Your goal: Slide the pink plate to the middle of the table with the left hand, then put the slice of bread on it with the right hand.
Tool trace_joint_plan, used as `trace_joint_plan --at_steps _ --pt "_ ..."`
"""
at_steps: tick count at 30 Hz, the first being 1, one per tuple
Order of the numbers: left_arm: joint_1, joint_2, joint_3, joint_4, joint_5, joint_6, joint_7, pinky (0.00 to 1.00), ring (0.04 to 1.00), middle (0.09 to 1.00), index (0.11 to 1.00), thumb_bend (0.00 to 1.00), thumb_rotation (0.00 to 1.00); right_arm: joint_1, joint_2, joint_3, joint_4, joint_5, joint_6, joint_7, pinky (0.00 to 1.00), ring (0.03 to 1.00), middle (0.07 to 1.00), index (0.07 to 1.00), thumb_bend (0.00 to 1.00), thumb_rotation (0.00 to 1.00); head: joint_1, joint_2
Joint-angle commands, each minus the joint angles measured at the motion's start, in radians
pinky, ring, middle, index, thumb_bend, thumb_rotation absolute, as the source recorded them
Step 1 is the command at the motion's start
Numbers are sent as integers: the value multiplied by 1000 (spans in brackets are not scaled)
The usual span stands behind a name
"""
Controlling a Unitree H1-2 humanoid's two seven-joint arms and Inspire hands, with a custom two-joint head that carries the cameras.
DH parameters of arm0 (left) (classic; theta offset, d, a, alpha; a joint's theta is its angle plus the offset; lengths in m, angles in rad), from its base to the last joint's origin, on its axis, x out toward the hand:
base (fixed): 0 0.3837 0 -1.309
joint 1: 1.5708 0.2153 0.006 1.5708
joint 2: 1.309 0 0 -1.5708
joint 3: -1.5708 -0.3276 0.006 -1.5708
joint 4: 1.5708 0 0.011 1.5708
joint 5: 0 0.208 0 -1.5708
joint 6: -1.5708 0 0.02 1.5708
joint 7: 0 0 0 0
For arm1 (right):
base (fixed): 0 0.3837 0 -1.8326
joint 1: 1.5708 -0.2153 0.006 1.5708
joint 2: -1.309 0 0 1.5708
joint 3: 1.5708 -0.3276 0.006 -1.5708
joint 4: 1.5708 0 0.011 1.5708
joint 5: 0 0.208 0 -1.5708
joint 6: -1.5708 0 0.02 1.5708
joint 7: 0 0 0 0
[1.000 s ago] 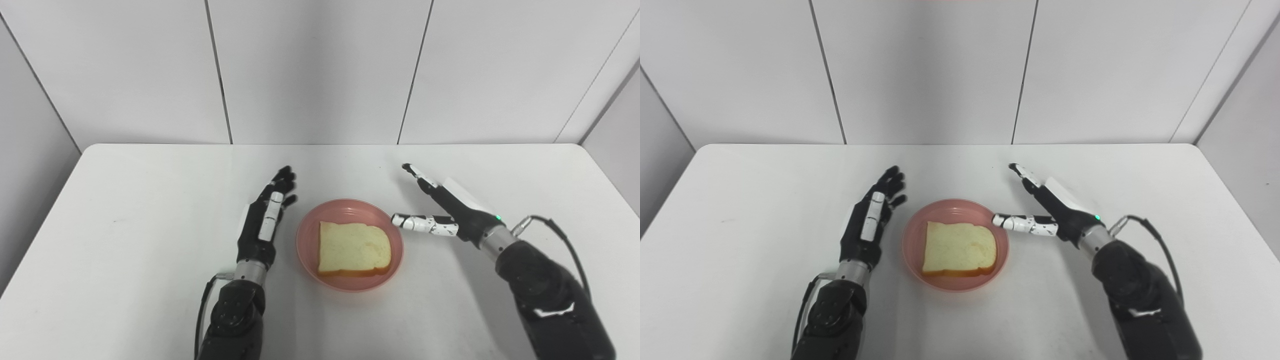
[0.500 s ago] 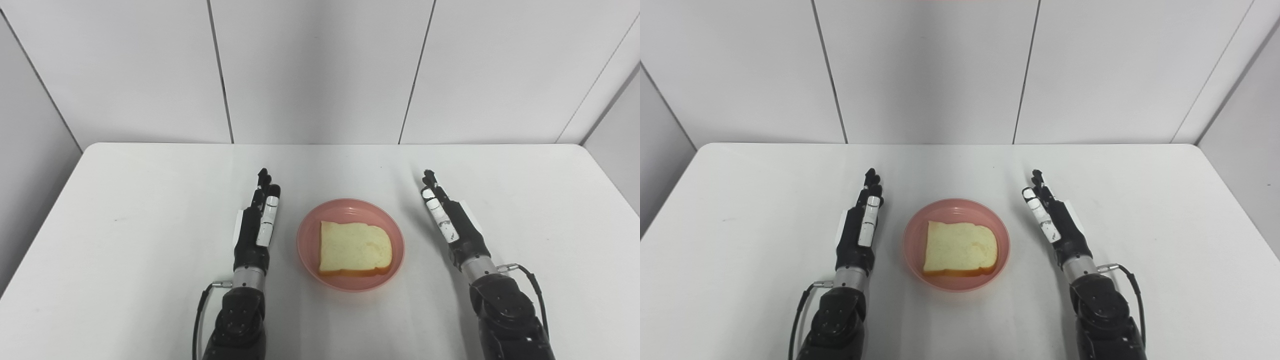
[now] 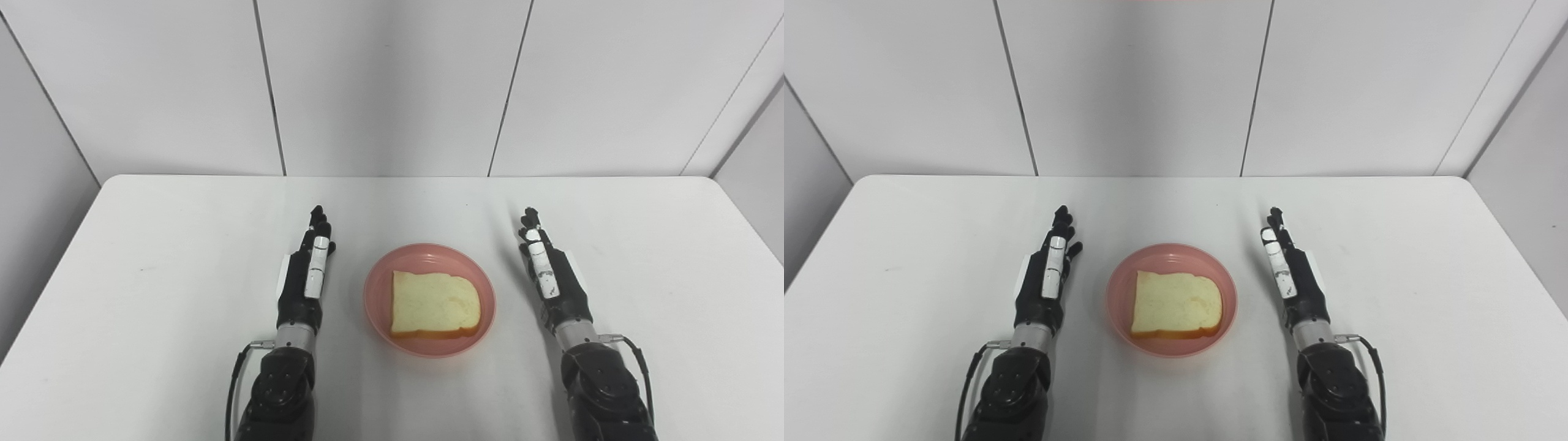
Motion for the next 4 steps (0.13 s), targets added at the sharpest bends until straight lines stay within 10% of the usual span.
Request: trace_joint_plan --at_steps 1,4 --pt "3 -2 1 -5 -11 10 -7 1000 993 980 952 806 987 -11 5 0 -11 29 -46 2 1000 1000 1000 1000 1000 1000 0 0" --pt "9 -5 2 -11 -26 17 -11 1000 987 975 953 813 982 -8 5 5 -18 47 -43 5 1000 1000 1000 1000 1000 1000 0 2"
